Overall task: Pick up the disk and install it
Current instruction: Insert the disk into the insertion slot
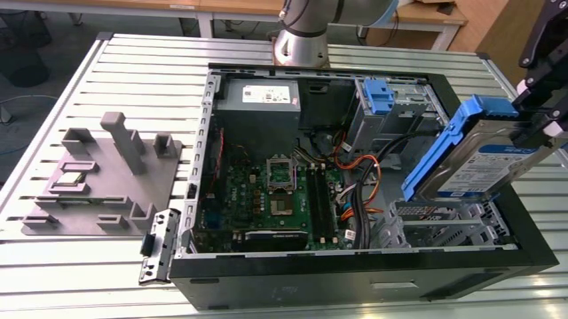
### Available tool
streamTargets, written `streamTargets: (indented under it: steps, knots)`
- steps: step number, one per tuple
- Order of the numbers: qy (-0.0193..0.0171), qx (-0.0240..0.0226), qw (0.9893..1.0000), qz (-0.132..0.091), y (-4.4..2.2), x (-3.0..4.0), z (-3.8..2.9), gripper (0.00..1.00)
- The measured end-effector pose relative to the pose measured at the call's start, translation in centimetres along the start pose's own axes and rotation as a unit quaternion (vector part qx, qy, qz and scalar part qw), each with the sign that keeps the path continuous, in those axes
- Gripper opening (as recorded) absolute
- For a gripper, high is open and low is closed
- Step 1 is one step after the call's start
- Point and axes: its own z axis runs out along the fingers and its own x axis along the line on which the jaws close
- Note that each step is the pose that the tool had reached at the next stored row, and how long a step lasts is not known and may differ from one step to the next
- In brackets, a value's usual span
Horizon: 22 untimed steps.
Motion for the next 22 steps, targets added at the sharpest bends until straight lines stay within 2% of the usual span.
streamTargets:
  steps: [8, 14, 22]
  knots:
    - [0.0003, -0.0002, 1.0, -0.005, -0.08, 0.12, 0.11, 0.35]
    - [0.0011, -0.001, 0.9997, -0.024, -0.12, 0.16, 0.48, 0.35]
    - [0.0012, -0.0011, 0.9997, -0.026, -0.16, 0.4, 1.19, 0.35]
